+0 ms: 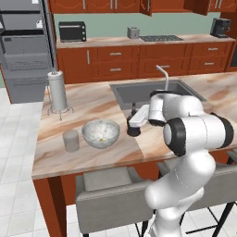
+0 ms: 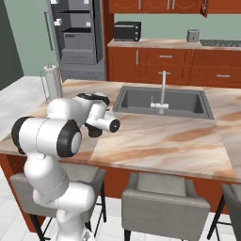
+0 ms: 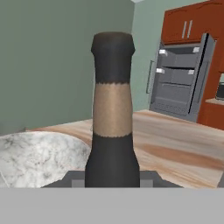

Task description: There is a bowl on the dining counter. Grab a lemon wedge from the fridge and place it in the bowl. Then get the liquor bottle and glass cup from the cabinet and place them next to the bowl.

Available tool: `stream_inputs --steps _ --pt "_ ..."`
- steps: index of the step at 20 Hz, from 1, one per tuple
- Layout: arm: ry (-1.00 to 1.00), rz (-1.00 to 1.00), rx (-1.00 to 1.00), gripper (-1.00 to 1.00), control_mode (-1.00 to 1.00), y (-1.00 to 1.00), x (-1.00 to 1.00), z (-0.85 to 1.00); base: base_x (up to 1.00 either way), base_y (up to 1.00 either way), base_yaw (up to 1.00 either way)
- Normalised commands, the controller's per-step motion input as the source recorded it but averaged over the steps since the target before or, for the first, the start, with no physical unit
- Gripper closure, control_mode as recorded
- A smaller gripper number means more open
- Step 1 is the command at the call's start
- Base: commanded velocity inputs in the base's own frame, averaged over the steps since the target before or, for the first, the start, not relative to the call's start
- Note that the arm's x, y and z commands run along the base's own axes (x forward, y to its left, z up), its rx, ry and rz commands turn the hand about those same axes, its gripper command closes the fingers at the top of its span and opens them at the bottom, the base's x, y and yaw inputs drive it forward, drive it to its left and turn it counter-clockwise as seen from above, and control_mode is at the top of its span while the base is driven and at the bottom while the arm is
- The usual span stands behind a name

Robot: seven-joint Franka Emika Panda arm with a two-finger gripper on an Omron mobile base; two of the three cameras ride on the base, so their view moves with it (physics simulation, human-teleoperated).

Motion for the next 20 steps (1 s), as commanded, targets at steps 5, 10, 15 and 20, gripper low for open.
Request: stream_inputs --steps 5,10,15,20 --pt "0.04 0.03 0.0 1.0 -1.0 0.0 0.28 -0.35 0.0 0.0 0.0" --pt "0.06 0.04 0.0 1.0 -1.0 0.0 0.19 -0.38 0.0 0.0 0.0" --pt "0.06 0.05 0.01 1.0 -1.0 0.0 0.21 -0.37 0.0 0.0 0.0" --pt "0.05 0.05 0.02 1.0 -1.0 0.02 0.33 -0.33 0.0 0.0 0.0"
